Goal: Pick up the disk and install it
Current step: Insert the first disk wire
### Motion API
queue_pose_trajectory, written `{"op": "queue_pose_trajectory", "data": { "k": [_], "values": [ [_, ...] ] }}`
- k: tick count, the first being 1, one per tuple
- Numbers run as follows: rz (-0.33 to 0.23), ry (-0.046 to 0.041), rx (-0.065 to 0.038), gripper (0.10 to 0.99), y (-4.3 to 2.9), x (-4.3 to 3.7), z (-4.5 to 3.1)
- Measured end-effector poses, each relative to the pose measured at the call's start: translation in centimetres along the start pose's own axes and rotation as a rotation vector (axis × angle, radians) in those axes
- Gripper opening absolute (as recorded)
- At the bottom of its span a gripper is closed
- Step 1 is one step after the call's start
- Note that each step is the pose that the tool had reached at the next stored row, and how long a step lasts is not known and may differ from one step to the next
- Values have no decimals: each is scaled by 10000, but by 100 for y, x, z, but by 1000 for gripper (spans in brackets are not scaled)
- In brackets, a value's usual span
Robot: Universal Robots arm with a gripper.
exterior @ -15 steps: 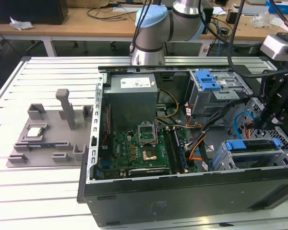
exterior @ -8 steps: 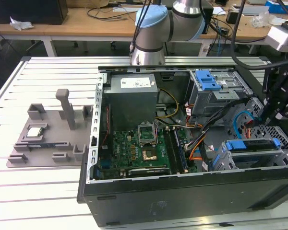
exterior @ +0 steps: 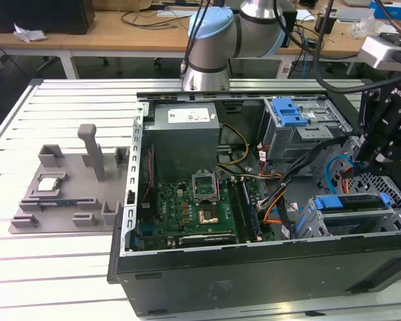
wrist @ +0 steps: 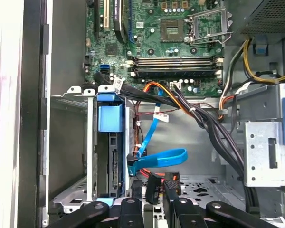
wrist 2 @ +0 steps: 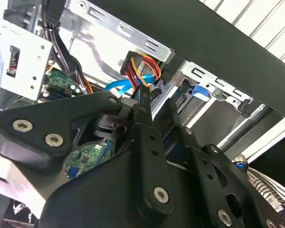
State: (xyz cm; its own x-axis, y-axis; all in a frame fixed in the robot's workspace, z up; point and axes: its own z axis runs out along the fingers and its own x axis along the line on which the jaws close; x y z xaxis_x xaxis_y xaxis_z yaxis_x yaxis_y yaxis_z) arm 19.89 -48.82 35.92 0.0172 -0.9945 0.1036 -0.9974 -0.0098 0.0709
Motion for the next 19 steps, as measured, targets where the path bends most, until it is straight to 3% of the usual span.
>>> {"op": "queue_pose_trajectory", "data": {
  "k": [2, 4, 6, 11, 13, 19],
  "values": [
    [5, 80, -2, 314, -1, -14, 16],
    [16, 221, -4, 314, -2, -24, 43],
    [19, 283, -4, 314, -2, -24, 45],
    [20, 283, -5, 314, -2, -23, 45],
    [19, 283, -5, 169, -2, -23, 45],
    [19, 284, -5, 169, -2, -21, 45]
  ]
}}
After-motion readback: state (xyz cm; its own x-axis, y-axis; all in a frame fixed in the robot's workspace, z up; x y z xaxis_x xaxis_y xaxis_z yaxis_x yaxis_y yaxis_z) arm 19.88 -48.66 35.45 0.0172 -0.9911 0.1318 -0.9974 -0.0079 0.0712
